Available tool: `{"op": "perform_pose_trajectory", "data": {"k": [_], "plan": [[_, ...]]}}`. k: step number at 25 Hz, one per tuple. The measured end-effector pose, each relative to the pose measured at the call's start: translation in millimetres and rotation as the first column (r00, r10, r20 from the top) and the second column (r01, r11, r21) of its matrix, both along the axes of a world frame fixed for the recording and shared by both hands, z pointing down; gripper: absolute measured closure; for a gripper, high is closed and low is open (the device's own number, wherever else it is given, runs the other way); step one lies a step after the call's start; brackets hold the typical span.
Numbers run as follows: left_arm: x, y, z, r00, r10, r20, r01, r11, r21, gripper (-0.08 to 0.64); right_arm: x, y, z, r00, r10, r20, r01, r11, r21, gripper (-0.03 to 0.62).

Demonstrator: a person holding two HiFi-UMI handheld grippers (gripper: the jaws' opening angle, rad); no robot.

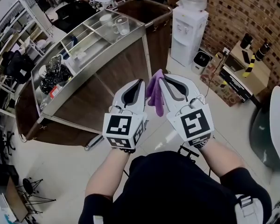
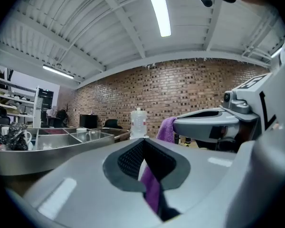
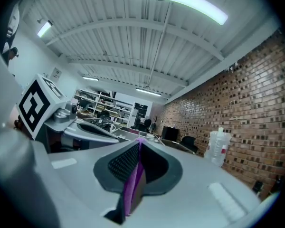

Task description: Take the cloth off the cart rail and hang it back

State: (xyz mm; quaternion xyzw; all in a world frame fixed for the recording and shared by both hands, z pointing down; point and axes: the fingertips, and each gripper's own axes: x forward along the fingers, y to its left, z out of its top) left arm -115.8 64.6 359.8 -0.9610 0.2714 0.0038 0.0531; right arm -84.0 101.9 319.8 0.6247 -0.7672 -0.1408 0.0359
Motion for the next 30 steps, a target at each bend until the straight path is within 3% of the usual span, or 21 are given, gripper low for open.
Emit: {"op": "perform_pose_trajectory", "data": {"k": [8, 12, 15, 20, 24, 30], "plan": [[72, -4, 5, 0.995, 0.098, 0.015, -0.097, 0.995, -0.006, 0.562, 67, 0, 3, 0.996, 0.09, 0.019, -0.09, 0.996, 0.003, 0.578], [105, -18, 11, 0.99, 0.143, 0.015, -0.143, 0.99, -0.012, 0.561, 98, -10, 15, 0.985, 0.158, 0.065, -0.153, 0.985, -0.082, 0.578], [124, -38, 19, 0.985, 0.172, 0.007, -0.172, 0.985, -0.018, 0.563, 115, -31, 16, 0.985, 0.171, 0.031, -0.17, 0.985, -0.027, 0.578], [156, -76, 25, 0.977, 0.213, -0.014, -0.213, 0.977, -0.027, 0.563, 145, -62, 32, 0.965, 0.249, 0.082, -0.235, 0.961, -0.147, 0.578], [180, -108, 18, 0.971, 0.237, -0.018, -0.237, 0.971, -0.023, 0.561, 171, -103, 10, 0.973, 0.23, 0.0, -0.23, 0.973, 0.0, 0.578], [219, -162, 9, 0.97, 0.243, -0.025, -0.243, 0.97, -0.027, 0.563, 211, -154, 11, 0.965, 0.261, 0.026, -0.258, 0.963, -0.084, 0.578]]}}
